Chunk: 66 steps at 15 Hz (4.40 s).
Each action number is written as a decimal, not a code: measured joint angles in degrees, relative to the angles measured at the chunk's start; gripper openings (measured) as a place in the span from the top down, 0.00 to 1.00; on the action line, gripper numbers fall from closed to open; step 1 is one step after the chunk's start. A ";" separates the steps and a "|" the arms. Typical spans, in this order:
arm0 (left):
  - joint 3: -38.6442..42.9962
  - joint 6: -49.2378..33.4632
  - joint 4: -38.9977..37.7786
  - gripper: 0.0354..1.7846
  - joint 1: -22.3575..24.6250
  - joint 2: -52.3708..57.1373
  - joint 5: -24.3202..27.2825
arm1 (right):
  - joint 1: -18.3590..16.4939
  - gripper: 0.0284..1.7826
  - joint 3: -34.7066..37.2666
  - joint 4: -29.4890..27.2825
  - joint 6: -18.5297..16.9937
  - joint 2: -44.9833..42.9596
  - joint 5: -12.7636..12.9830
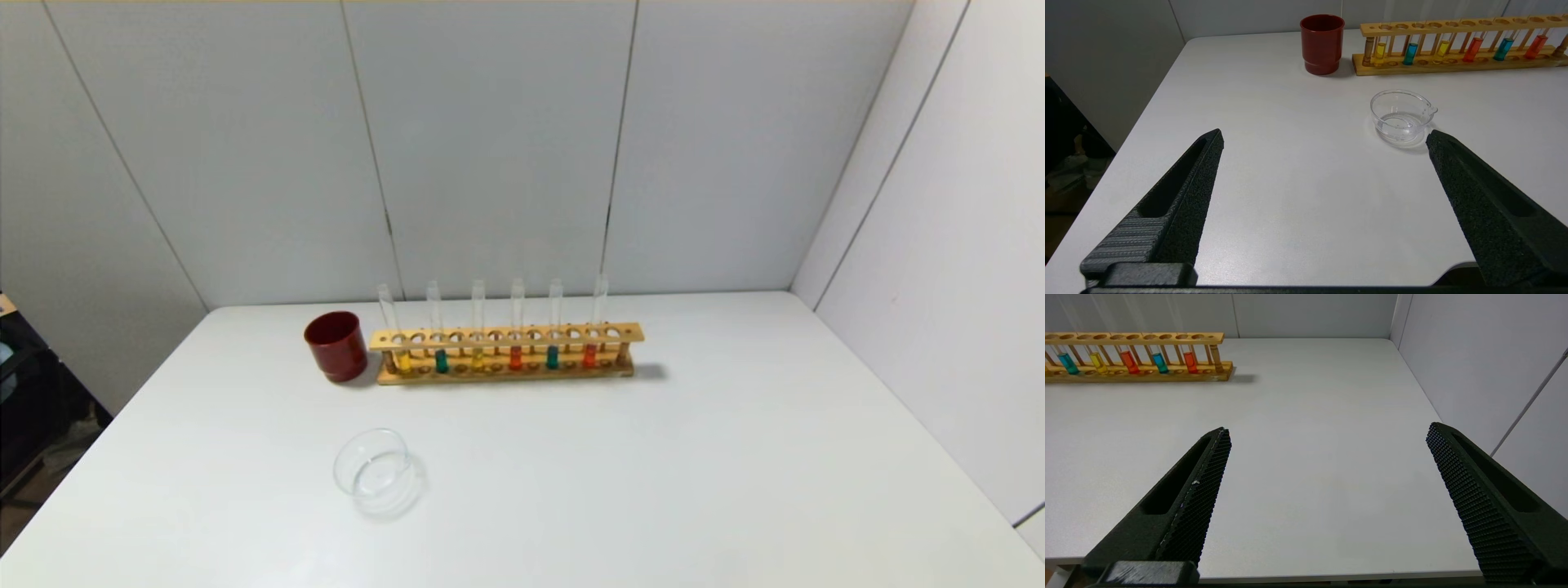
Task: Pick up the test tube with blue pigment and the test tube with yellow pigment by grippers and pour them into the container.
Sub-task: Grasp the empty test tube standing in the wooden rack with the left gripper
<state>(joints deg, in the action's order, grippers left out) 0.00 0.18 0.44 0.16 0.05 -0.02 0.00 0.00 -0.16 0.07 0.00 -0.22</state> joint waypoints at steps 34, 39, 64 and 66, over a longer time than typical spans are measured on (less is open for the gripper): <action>-39.46 -3.24 -24.80 0.02 -4.36 -74.96 12.12 | 0.00 0.02 0.00 -0.02 0.00 0.00 -0.02; -40.02 -3.21 -35.91 0.02 -5.22 -89.10 12.23 | 0.00 0.02 0.00 -0.02 -0.02 0.00 -0.02; -54.16 -2.85 -49.66 0.07 -9.94 -121.02 11.11 | 0.00 0.02 0.00 -0.02 0.00 0.00 -0.02; -54.47 -2.88 -49.75 0.18 -10.30 -121.80 11.11 | 0.00 0.02 0.00 -0.02 0.00 0.00 0.00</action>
<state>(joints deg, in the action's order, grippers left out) -54.47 -2.69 -49.31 -10.14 -121.75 11.08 0.00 0.00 -0.18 0.07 0.00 -0.22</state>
